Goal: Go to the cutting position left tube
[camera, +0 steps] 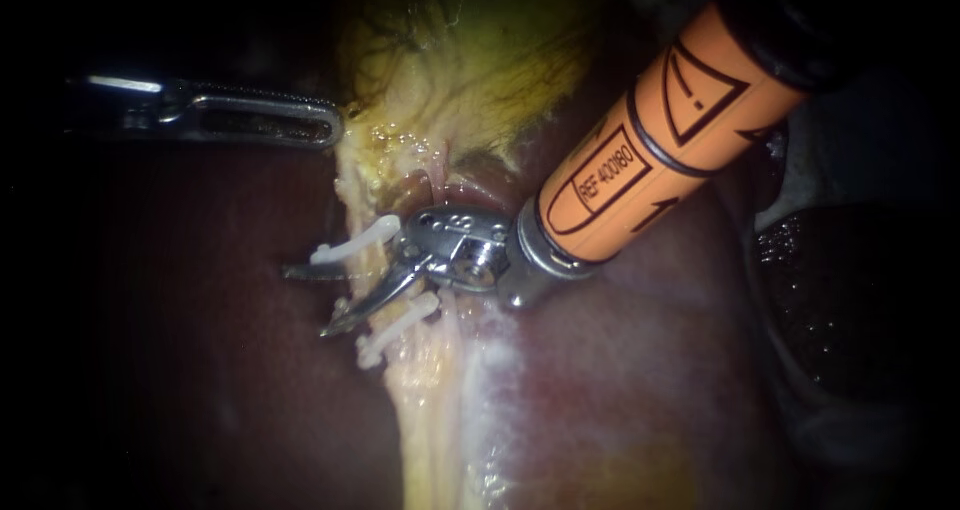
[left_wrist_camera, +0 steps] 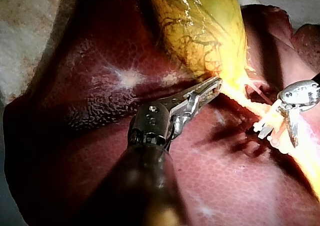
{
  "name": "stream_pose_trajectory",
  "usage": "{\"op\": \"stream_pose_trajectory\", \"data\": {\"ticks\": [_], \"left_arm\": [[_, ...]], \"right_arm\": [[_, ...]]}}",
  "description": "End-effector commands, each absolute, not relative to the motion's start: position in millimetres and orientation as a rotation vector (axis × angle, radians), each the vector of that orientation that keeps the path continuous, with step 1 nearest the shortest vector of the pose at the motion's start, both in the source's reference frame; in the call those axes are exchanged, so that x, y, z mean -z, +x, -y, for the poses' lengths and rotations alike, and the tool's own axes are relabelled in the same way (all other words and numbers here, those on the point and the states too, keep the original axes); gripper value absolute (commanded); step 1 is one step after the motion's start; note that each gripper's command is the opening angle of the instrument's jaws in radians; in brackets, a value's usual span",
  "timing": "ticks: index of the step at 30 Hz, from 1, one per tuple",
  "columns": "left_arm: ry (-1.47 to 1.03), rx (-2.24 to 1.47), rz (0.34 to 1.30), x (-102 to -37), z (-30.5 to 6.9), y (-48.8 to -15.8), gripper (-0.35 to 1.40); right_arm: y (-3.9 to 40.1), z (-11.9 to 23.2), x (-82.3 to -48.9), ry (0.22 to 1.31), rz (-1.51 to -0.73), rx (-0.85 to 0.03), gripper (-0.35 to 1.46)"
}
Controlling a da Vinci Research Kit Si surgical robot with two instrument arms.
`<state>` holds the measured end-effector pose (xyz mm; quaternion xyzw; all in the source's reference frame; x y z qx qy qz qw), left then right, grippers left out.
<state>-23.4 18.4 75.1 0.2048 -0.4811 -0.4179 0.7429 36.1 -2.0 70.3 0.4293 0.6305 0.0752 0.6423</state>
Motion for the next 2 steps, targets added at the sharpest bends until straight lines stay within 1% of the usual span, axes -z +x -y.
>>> {"op": "stream_pose_trajectory", "data": {"ticks": [1,2], "left_arm": [[0.449,0.916,1.054,-75.1,-18.4,-23.4,-0.35],[0.449,0.916,1.054,-75.1,-18.4,-23.4,-0.35]], "right_arm": [[36.1,2.0,-70.3,0.978,-1.437,-0.171,0.83],[36.1,2.1,-70.3,0.978,-1.437,-0.171,0.83]]}}
